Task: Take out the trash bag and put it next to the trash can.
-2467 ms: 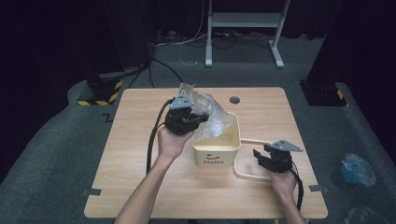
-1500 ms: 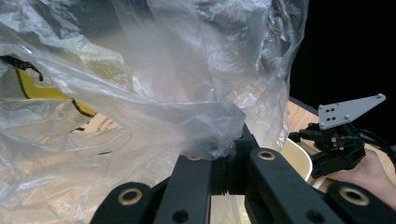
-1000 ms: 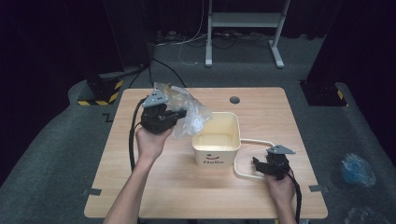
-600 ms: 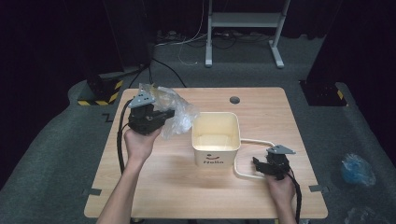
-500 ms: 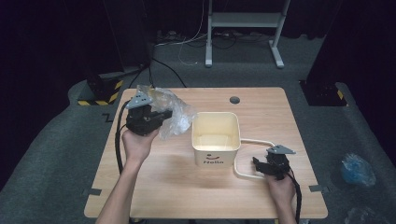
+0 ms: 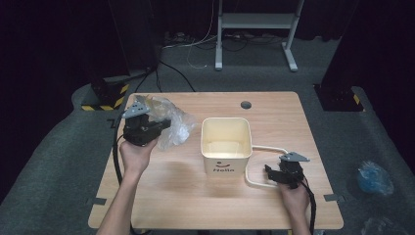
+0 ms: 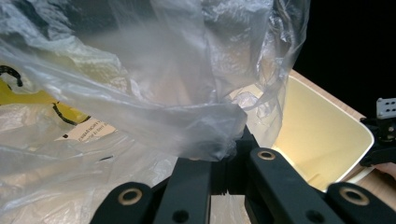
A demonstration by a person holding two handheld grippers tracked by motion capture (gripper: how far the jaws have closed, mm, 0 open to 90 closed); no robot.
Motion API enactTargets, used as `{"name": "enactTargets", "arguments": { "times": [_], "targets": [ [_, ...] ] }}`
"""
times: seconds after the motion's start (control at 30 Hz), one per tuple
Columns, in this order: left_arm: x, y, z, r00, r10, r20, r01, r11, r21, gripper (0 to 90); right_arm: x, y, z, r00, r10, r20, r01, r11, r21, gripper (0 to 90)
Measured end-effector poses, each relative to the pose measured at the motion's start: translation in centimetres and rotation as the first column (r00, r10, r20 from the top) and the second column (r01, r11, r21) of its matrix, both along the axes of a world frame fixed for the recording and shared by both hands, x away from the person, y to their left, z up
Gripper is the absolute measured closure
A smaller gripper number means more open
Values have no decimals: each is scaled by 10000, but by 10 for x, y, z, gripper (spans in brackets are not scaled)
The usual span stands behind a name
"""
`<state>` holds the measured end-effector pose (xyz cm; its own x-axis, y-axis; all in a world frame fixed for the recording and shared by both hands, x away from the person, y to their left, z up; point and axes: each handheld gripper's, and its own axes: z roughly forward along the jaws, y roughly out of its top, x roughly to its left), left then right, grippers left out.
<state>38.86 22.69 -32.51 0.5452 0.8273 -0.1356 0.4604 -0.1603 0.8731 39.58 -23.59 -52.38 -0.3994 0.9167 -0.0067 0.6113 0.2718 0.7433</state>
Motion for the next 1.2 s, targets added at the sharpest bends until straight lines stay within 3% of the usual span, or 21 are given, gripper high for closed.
{"name": "enactTargets", "arguments": {
  "times": [0.17,0.7,0.9,1.2],
  "targets": [
    [0,5,-4,9999,129,-59,-129,9999,23,889,0,0,0,10000,-1,-2,1,10000,1,283],
    [6,11,-21,9968,622,-493,-579,9947,855,889,0,0,0,10000,-2,-1,2,10000,2,283],
    [16,5,-36,9944,675,-809,-554,9880,1440,889,0,0,0,10000,-7,-9,7,10000,-16,283],
    [32,-3,-58,9889,784,-1261,-561,9835,1720,887,0,0,0,10000,-4,-6,4,10000,-16,283]
  ]
}}
